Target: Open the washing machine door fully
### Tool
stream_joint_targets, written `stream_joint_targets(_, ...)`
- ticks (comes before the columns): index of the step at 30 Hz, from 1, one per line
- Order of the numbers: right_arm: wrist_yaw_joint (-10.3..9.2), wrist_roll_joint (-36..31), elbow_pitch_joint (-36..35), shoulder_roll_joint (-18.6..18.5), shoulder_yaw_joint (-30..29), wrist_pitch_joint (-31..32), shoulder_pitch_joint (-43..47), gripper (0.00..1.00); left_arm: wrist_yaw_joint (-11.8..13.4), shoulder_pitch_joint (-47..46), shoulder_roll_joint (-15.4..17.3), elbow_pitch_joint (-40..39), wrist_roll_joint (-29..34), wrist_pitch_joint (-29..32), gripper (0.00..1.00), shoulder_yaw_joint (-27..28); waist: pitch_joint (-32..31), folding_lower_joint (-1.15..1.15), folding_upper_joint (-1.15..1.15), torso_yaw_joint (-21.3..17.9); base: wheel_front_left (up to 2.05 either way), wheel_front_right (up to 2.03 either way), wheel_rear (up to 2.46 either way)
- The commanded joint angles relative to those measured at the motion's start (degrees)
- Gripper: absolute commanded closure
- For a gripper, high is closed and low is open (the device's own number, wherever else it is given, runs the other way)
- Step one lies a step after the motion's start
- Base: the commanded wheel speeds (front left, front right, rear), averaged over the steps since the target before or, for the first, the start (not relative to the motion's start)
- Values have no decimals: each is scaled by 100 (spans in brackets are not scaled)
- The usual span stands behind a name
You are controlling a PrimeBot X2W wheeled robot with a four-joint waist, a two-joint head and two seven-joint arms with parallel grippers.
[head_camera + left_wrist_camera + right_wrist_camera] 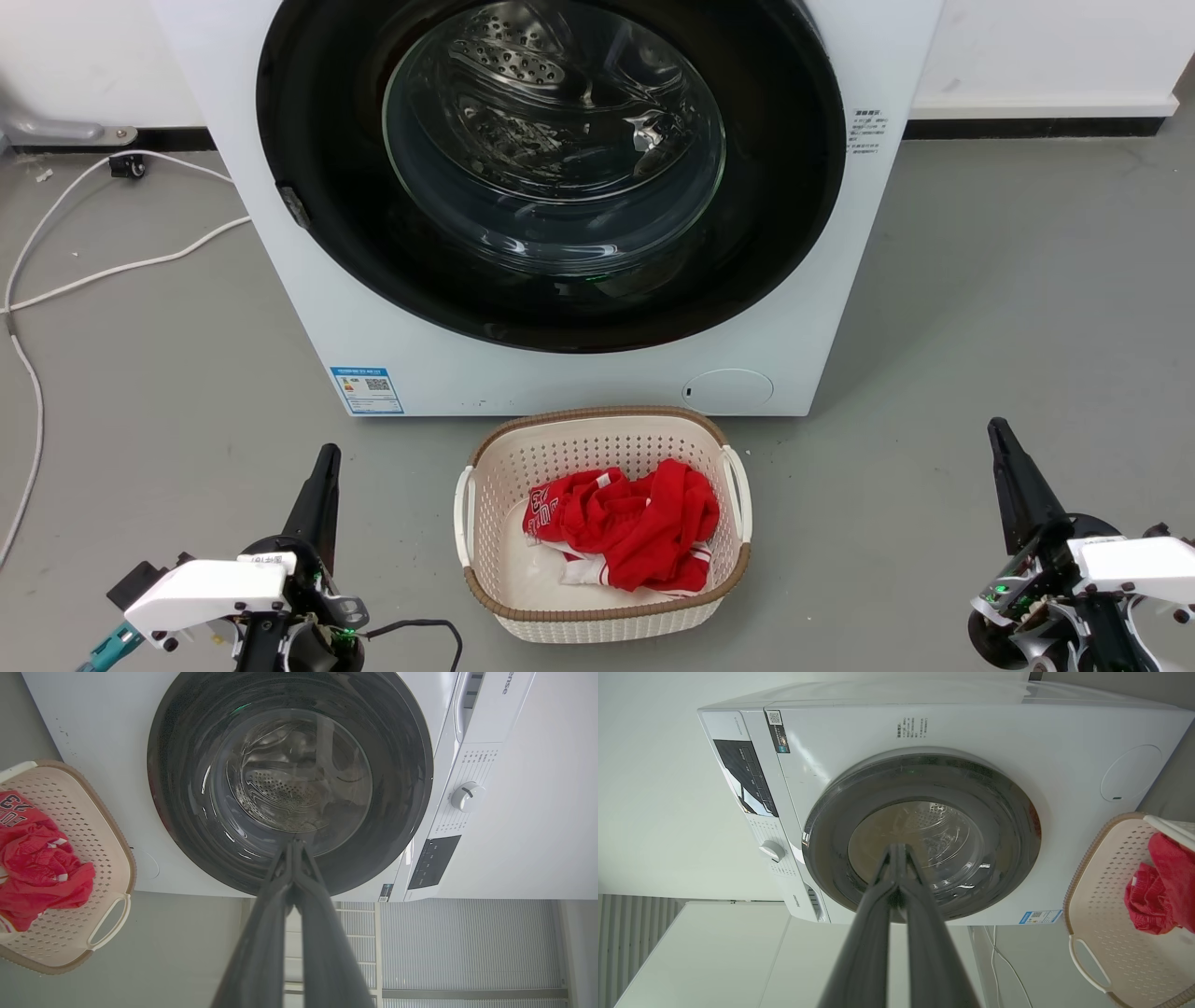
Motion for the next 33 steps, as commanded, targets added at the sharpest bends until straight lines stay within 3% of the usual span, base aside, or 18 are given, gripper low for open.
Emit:
stream_joint_targets(1,0,-36,6,24,-7,13,-78,100,-17,-45,-4,2,22,8,100,23,0,0,0,0,0,0,0)
stream_joint_targets(15,0,-44,7,27,-13,20,-79,100,-17,-45,-7,2,28,11,100,28,0,0,0,0,0,0,0)
stream_joint_targets(16,1,2,12,6,-5,-1,12,0,1,7,-6,16,1,4,0,-1,0,0,0,0,0,0,0)
stream_joint_targets(26,0,-156,-170,14,127,-278,152,0,0,55,-17,-123,195,-274,0,-174,-2,0,0,-2,0,0,0)
stream_joint_targets(33,0,-852,-384,16,135,-463,179,0,-1,36,-17,-451,765,-461,0,-175,2,0,0,-14,0,0,0)
